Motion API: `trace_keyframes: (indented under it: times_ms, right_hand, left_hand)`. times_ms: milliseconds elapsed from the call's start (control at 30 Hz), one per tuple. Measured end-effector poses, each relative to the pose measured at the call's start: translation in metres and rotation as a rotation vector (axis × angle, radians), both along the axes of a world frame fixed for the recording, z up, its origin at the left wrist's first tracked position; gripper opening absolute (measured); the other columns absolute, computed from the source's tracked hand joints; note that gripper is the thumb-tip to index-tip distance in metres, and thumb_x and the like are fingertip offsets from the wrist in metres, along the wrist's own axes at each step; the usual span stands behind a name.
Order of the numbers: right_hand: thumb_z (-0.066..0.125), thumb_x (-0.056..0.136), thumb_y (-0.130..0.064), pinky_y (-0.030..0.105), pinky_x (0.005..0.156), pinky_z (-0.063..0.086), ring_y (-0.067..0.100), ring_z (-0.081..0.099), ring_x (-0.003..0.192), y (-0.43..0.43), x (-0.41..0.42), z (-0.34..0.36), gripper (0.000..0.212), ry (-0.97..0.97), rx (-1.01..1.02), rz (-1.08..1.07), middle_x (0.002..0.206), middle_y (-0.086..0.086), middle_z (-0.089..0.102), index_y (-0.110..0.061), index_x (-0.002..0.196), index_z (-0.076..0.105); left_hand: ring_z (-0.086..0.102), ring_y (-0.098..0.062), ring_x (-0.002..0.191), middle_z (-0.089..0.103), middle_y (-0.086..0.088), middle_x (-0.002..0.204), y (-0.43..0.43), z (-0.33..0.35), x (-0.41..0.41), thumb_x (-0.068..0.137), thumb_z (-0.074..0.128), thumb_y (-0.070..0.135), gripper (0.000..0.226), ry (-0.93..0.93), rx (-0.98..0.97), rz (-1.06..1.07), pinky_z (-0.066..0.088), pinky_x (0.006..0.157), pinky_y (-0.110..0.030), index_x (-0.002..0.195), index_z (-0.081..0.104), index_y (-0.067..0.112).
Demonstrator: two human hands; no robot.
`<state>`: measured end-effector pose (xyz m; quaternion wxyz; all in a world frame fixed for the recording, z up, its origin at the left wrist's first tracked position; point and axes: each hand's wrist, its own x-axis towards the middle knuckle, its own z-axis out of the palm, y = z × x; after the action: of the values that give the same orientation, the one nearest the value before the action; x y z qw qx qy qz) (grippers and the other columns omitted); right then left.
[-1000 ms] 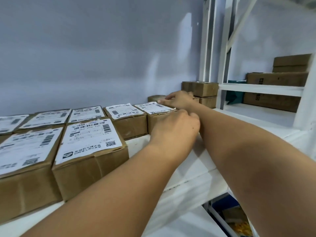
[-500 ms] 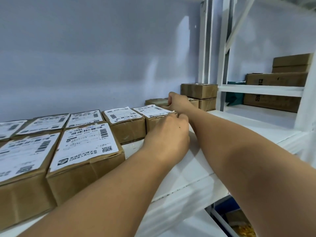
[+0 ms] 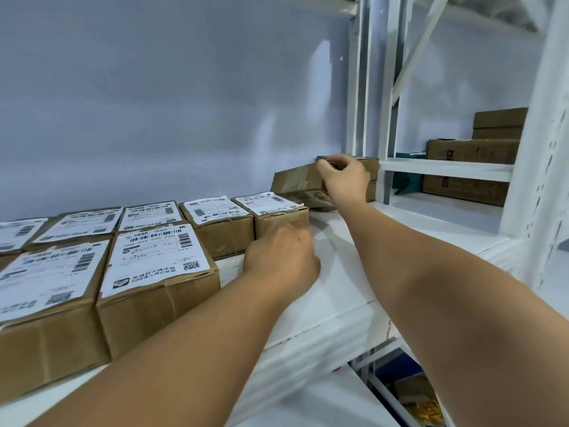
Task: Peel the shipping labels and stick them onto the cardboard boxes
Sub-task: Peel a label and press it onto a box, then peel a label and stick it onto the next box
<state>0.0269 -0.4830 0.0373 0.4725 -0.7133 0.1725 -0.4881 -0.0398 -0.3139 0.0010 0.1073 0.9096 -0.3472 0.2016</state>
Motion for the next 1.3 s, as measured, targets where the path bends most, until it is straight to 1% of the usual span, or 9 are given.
trace_keyframes:
  times_ms: [100, 233, 333, 500, 767, 933, 1067, 1200, 1300]
  right_hand:
    - [0.056, 0.082, -0.035, 0.029, 0.083, 0.036, 0.02, 0.036, 0.116, 0.001, -0.01, 0.0, 0.025, -0.03, 0.029, -0.042, 0.101, -0.003, 0.067, -0.023, 0.097, 0.071]
    - [0.055, 0.084, -0.039, 0.026, 0.083, 0.022, 0.022, 0.039, 0.118, 0.009, -0.024, 0.0, 0.026, 0.002, -0.08, -0.16, 0.109, -0.003, 0.064, -0.025, 0.099, 0.07]
    - [0.056, 0.084, -0.041, 0.025, 0.083, 0.02, 0.023, 0.039, 0.117, 0.019, -0.039, -0.001, 0.029, 0.035, -0.161, -0.216, 0.11, -0.003, 0.062, -0.025, 0.104, 0.07]
    - [0.056, 0.083, -0.042, 0.037, 0.095, 0.036, 0.02, 0.034, 0.117, 0.038, -0.075, -0.004, 0.029, 0.09, -0.211, -0.237, 0.112, -0.005, 0.059, -0.026, 0.104, 0.07]
    - [0.056, 0.084, -0.045, 0.038, 0.095, 0.034, 0.019, 0.032, 0.116, 0.058, -0.144, -0.004, 0.027, 0.145, -0.204, -0.295, 0.113, -0.008, 0.055, -0.031, 0.104, 0.068]
    - [0.06, 0.083, -0.039, 0.034, 0.097, 0.036, 0.017, 0.033, 0.115, 0.073, -0.179, -0.004, 0.022, 0.038, -0.207, -0.171, 0.11, -0.008, 0.057, -0.028, 0.1, 0.07]
    - [0.065, 0.083, -0.037, 0.018, 0.099, 0.026, 0.017, 0.033, 0.119, 0.089, -0.195, -0.013, 0.034, 0.035, -0.318, -0.048, 0.119, -0.008, 0.058, -0.023, 0.113, 0.069]
    - [0.071, 0.079, -0.04, 0.019, 0.105, 0.021, 0.02, 0.029, 0.125, 0.107, -0.2, -0.024, 0.042, 0.132, -0.396, 0.034, 0.13, -0.003, 0.05, -0.024, 0.118, 0.067]
    - [0.072, 0.077, -0.042, 0.021, 0.106, 0.021, 0.021, 0.027, 0.129, 0.117, -0.203, -0.031, 0.044, 0.25, -0.43, 0.112, 0.133, -0.003, 0.043, -0.027, 0.118, 0.066]
  left_hand:
    - [0.051, -0.026, 0.112, 0.055, -0.004, 0.122, -0.001, 0.0, 0.001, 0.091, 0.043, 0.026, 0.029, 0.051, 0.011, 0.03, 0.035, 0.071, -0.029, 0.117, 0.053, 0.019]
    - [0.054, -0.029, 0.104, 0.058, -0.009, 0.116, -0.001, 0.0, 0.001, 0.092, 0.04, 0.028, 0.025, 0.138, 0.034, 0.097, 0.035, 0.068, -0.028, 0.109, 0.054, 0.019]
    - [0.056, -0.03, 0.104, 0.059, -0.009, 0.114, 0.0, 0.003, -0.002, 0.091, 0.042, 0.026, 0.024, 0.058, 0.055, 0.162, 0.035, 0.069, -0.028, 0.108, 0.056, 0.017]
    - [0.052, -0.031, 0.112, 0.056, -0.013, 0.121, 0.006, 0.004, 0.006, 0.089, 0.046, 0.017, 0.03, 0.104, -0.023, 0.294, 0.044, 0.08, -0.035, 0.114, 0.059, 0.011]
    - [0.058, -0.036, 0.103, 0.061, -0.022, 0.112, 0.015, 0.006, -0.002, 0.088, 0.048, 0.013, 0.03, 0.24, -0.192, 0.268, 0.049, 0.077, -0.034, 0.109, 0.06, -0.003]
    - [0.06, -0.032, 0.1, 0.068, -0.015, 0.104, 0.021, 0.018, -0.028, 0.089, 0.045, 0.011, 0.024, 0.398, -0.633, 0.083, 0.047, 0.083, -0.031, 0.097, 0.067, 0.005]
    - [0.061, -0.027, 0.094, 0.065, -0.005, 0.089, 0.031, 0.039, -0.057, 0.089, 0.046, 0.008, 0.027, 0.534, -1.019, 0.0, 0.047, 0.083, -0.033, 0.071, 0.063, 0.019]
    - [0.06, -0.023, 0.1, 0.065, 0.0, 0.111, 0.062, 0.051, -0.087, 0.09, 0.047, 0.011, 0.025, 0.429, -0.928, -0.057, 0.047, 0.088, -0.029, 0.102, 0.067, 0.018]
    - [0.059, -0.013, 0.097, 0.066, 0.003, 0.107, 0.092, 0.057, -0.1, 0.09, 0.047, 0.005, 0.026, 0.242, -0.826, -0.122, 0.04, 0.083, -0.014, 0.105, 0.065, 0.014]
